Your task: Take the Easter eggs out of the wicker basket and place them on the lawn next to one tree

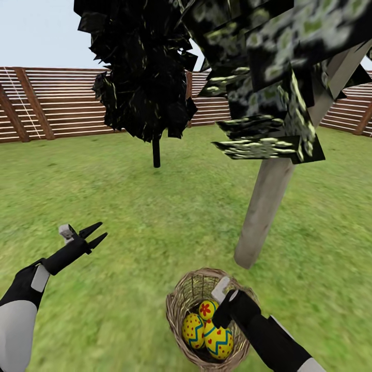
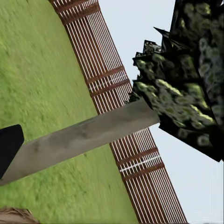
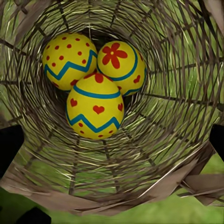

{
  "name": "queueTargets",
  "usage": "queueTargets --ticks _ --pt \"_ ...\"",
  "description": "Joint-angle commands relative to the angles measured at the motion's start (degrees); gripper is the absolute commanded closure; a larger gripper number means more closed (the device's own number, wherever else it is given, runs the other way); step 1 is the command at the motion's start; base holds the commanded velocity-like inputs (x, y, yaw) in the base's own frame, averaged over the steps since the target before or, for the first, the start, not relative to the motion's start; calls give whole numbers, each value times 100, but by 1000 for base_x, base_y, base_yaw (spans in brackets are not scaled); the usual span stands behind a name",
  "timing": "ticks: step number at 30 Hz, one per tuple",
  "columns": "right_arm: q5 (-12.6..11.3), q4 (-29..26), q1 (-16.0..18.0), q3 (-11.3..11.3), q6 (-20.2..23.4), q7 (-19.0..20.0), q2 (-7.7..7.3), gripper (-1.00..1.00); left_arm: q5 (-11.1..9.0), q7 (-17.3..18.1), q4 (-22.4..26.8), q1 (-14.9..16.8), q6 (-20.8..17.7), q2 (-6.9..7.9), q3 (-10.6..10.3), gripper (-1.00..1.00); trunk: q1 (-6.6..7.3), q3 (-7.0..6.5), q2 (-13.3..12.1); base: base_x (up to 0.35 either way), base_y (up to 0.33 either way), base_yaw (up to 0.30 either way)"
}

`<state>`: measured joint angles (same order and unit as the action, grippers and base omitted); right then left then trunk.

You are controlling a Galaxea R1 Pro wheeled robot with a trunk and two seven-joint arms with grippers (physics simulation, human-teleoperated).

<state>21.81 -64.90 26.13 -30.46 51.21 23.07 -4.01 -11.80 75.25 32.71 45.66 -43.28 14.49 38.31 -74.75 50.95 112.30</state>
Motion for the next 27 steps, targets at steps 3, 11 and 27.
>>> queueTargets --ticks 3,11,27 --pt "56 5 6 -13 8 41 9 -100 7 269 -11 4 -57 1 15 -100 -66 59 124 0 0 0" --pt "47 541 188 206 -16 40 140 -100 20 494 -27 -4 -58 16 18 -100 -241 203 445 0 0 0" --pt "47 2502 1129 939 -841 27 481 -100 20 499 -36 -4 -58 17 9 -100 -593 490 1087 0 0 0"
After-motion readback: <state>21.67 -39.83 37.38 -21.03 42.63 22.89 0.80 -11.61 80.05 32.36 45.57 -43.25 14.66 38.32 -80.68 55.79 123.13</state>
